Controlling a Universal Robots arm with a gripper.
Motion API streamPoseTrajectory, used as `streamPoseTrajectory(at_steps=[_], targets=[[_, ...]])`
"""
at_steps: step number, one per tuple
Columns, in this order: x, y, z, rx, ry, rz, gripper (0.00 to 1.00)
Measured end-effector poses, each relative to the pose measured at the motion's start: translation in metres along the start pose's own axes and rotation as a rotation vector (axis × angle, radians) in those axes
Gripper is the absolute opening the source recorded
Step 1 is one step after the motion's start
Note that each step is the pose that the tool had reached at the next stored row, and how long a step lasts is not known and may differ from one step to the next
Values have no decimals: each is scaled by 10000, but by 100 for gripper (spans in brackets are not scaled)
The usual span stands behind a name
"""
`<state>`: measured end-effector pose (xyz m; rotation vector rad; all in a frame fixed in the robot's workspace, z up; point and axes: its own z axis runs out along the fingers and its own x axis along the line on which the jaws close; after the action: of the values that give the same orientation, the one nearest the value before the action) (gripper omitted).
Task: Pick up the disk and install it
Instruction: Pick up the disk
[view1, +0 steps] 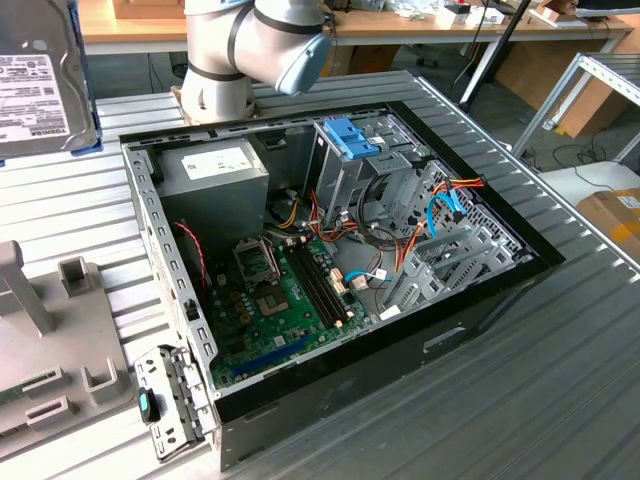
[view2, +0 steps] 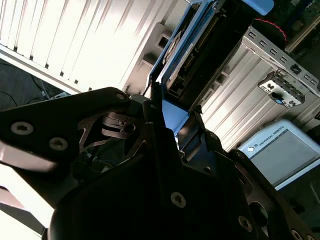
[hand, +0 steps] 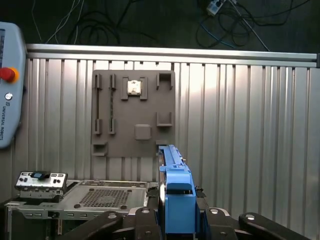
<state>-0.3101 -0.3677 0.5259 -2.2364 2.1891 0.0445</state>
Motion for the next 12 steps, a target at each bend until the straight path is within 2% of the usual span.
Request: streamPoseTrajectory(at_steps=[1,2,6,9,11,12], targets=[[4,-193,-2,0,0,0,36],[5,-227,-2,1,-1,0,36],[11,-497,-5,0,0,0,36],[13,-621,-8,-2,1,-1,36],[16,-752,-8,0,0,-1,36],[18,-846,-10,-1,0,0,36]])
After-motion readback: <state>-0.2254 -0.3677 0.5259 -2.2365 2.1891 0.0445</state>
